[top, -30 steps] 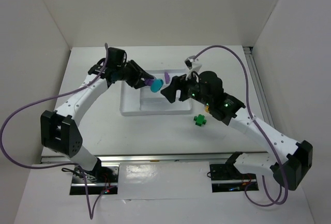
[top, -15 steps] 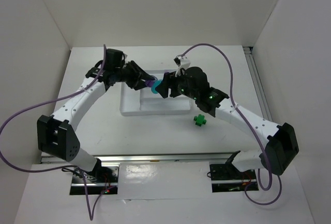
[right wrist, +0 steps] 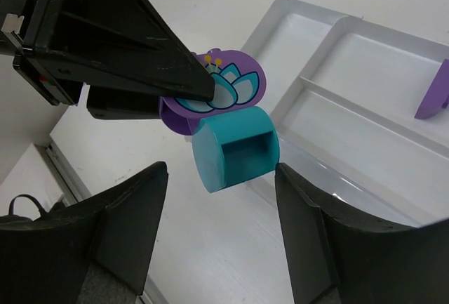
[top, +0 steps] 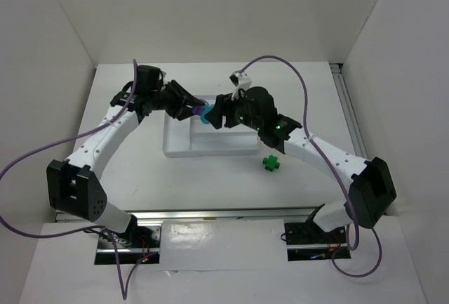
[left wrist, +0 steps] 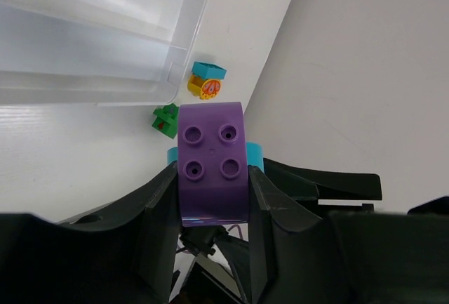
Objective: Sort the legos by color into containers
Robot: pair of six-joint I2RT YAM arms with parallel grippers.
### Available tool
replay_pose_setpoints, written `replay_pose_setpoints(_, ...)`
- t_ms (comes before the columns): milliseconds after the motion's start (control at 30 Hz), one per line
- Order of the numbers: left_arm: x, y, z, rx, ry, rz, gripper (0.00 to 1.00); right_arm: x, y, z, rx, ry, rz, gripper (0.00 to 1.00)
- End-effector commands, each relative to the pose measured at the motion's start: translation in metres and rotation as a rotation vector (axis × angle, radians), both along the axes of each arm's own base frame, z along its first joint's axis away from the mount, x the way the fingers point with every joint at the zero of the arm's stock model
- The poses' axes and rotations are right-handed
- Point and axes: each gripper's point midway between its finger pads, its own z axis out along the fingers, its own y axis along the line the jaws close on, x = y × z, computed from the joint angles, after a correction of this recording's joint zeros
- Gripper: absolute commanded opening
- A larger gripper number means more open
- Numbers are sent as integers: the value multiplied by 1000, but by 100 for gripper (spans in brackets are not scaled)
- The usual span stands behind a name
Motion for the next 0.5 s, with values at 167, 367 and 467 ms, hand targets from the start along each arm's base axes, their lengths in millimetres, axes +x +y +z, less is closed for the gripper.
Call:
replay_pose_setpoints(167, -6, -2, 31, -53, -100, -43, 0, 14, 11, 20, 46, -56, 3, 82)
replay_pose_setpoints(367, -7, -3, 32, -59, -98, -51, 0, 15, 10, 22, 64, -67, -8, 67)
replay_pose_setpoints(467, -6, -3, 33, -61, -107, -51, 0, 15, 11, 24, 80, -71, -10, 57)
